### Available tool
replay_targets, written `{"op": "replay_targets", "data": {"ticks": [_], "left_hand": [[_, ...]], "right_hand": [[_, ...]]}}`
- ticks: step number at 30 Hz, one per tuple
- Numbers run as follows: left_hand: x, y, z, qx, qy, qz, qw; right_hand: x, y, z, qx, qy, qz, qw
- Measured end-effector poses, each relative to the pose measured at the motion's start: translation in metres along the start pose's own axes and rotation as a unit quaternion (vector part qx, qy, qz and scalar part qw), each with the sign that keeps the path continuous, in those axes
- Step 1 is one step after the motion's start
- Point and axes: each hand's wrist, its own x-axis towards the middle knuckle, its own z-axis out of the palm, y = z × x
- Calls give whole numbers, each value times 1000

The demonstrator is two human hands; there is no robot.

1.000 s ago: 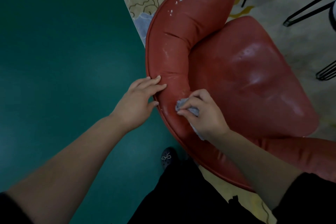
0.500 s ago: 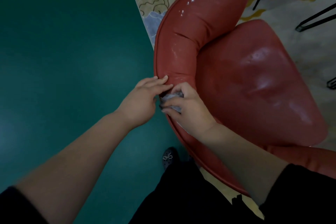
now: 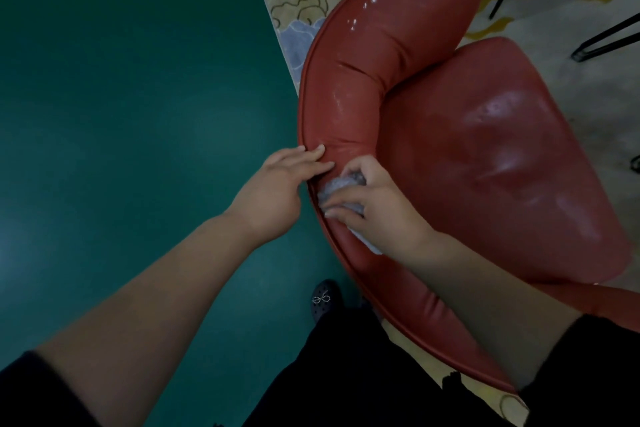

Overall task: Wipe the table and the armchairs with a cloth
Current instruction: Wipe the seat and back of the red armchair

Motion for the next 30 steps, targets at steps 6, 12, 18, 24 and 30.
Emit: {"op": "replay_targets", "data": {"ticks": [6, 12, 18, 24, 30], "left_hand": [[-1, 9, -4, 1, 5, -10, 1000], [-4, 21, 3, 11, 30, -29, 999], [-3, 29, 5, 30, 32, -44, 998], [-1, 34, 4, 39, 28, -55, 997], [-2, 33, 8, 47, 32, -61, 997]], "right_hand": [[-19, 11, -7, 116, 80, 89, 986], [-12, 23, -4, 113, 117, 99, 982], [-31, 64, -9, 102, 164, 252, 948], [-11, 44, -19, 179, 214, 192, 941], [-15, 55, 6, 150, 132, 226, 954]]}}
